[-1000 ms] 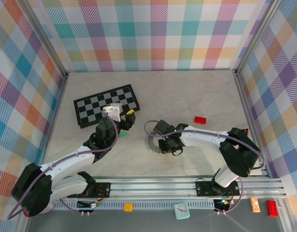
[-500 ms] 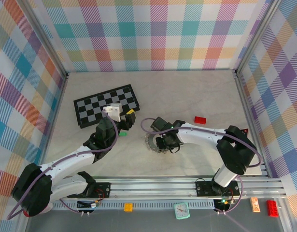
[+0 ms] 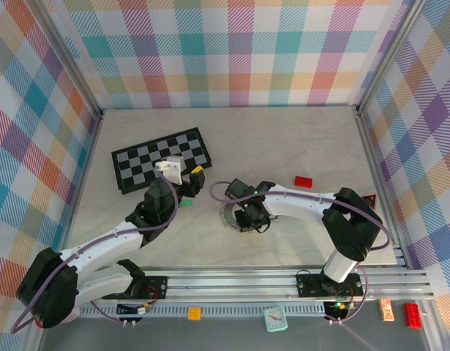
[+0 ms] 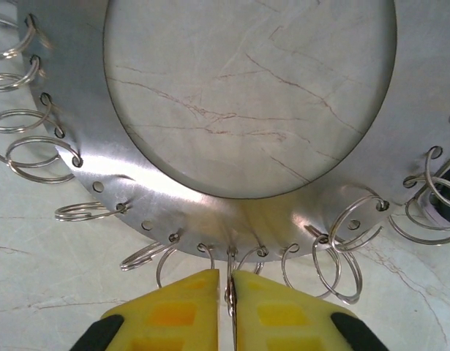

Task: Put the keys on the keyring

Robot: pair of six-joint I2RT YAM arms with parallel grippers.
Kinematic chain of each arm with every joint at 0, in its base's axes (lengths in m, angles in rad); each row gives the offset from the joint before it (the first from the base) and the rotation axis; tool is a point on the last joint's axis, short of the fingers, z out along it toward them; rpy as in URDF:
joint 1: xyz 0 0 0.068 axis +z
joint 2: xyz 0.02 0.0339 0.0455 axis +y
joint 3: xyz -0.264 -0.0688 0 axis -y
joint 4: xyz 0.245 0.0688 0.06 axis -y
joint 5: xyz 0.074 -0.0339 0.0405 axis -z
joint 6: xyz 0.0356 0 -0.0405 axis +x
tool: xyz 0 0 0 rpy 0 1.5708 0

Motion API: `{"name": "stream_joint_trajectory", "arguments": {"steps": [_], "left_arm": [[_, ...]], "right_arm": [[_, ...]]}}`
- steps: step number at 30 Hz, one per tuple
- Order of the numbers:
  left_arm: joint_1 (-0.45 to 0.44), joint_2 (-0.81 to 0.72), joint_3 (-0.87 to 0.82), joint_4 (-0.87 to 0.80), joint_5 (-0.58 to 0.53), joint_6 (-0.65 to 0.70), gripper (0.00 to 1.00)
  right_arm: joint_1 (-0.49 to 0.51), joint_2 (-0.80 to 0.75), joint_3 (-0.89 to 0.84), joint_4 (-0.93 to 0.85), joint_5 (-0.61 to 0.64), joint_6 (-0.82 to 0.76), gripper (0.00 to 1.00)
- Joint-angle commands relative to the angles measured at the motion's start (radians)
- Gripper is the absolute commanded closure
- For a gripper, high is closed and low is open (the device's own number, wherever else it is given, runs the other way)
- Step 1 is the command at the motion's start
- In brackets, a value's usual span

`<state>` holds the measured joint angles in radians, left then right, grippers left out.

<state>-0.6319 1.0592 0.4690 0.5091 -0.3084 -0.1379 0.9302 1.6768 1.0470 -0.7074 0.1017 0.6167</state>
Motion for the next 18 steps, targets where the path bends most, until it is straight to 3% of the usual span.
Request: {"name": "stream_joint_trajectory", "arguments": {"steps": [1, 11, 18], "left_arm": [[0.008, -0.017, -0.016, 0.042, -0.018, 0.017, 0.29], [0.008, -0.016, -0.018, 0.043, -0.017, 0.017, 0.29], [0.008, -0.02, -0.018, 0.042, -0.018, 0.017, 0.29]], "right_arm": [[0.009, 0.018, 0.034, -0.041, 0.004, -0.009, 0.88], [0.018, 0.028, 0.047, -0.046, -0.01, -0.013, 0.92], [0.018, 0.017, 0.063, -0.062, 0.02, -0.013, 0.86]]}}
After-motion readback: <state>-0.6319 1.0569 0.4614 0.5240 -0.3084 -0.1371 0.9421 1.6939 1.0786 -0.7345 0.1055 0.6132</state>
